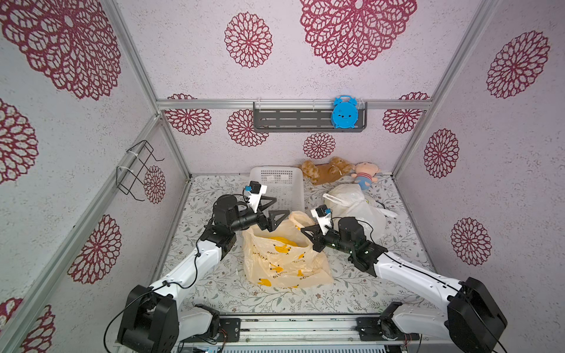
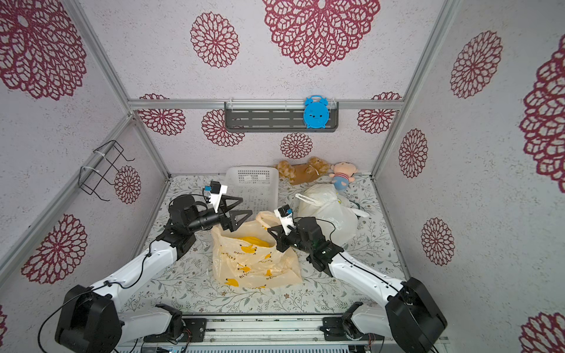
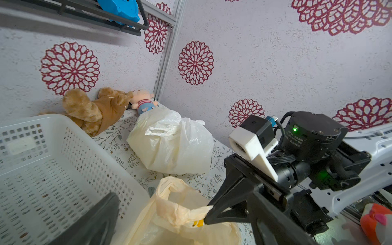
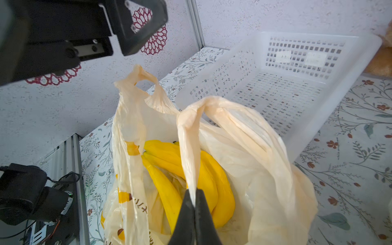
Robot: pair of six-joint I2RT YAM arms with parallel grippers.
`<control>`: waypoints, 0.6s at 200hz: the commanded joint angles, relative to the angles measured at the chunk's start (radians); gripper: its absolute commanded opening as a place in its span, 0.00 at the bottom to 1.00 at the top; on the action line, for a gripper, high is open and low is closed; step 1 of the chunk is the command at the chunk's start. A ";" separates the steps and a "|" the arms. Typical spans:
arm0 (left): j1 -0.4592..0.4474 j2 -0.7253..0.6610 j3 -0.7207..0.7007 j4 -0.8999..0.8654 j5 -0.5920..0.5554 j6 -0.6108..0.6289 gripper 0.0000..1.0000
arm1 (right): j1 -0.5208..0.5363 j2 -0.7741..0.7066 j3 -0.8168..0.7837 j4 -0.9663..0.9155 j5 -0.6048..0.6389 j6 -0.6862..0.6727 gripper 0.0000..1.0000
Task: Place the banana into a plastic bag & tie a knot
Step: Adjust the plastic bag at the center of the board.
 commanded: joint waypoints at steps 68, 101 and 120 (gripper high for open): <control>-0.020 0.306 0.046 0.411 0.284 -0.184 0.97 | -0.041 -0.062 -0.031 0.048 -0.051 0.023 0.00; -0.056 0.347 0.060 0.352 0.245 -0.143 0.99 | -0.046 -0.058 -0.032 0.054 -0.060 0.025 0.00; -0.067 0.359 0.060 0.352 0.229 -0.141 0.99 | -0.047 -0.055 -0.033 0.058 -0.063 0.025 0.00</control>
